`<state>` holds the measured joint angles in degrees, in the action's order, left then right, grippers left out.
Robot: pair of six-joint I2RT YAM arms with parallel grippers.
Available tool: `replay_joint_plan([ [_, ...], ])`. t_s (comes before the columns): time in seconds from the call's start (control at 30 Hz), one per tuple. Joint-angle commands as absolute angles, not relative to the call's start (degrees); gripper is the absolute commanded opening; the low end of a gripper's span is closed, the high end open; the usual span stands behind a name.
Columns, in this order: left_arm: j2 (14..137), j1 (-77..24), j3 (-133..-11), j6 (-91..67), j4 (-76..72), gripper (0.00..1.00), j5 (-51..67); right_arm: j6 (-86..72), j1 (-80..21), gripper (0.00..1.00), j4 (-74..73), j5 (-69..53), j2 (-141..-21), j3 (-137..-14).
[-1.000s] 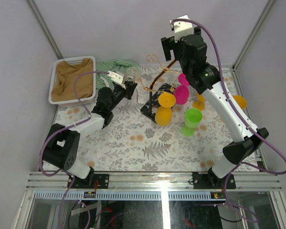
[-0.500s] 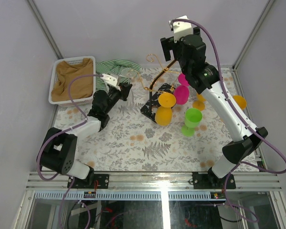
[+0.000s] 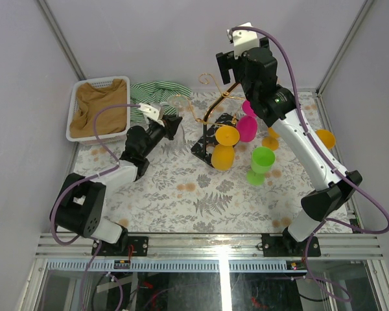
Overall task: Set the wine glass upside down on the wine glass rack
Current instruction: Turn the wine glass upside down at the wine rack.
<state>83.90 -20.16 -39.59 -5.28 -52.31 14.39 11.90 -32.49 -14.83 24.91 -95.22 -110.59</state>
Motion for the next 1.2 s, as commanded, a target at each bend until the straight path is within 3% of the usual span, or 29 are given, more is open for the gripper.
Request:
replay_joint_plan([
  [0.0, 85.63, -21.37, -41.63, -5.45, -57.16, 0.02, 16.03, 11.35, -32.17, 0.99, -13.59, 24.43, -94.53, -111.35],
  [0.37, 85.91, -22.06, -43.68, -4.08, -54.26, 0.06, 16.99, 11.03, -32.17, 0.99, -13.21, 24.22, -94.72, -111.29],
  [0.87, 85.19, -22.07, -45.12, -3.53, -52.14, 0.21, 17.81, 11.33, -32.17, 0.99, -13.43, 23.89, -95.01, -111.96],
  [1.17, 84.79, -22.07, -45.31, -2.26, -50.89, 0.24, 17.39, 11.17, -32.19, 0.99, -13.09, 23.72, -95.0, -111.51],
])
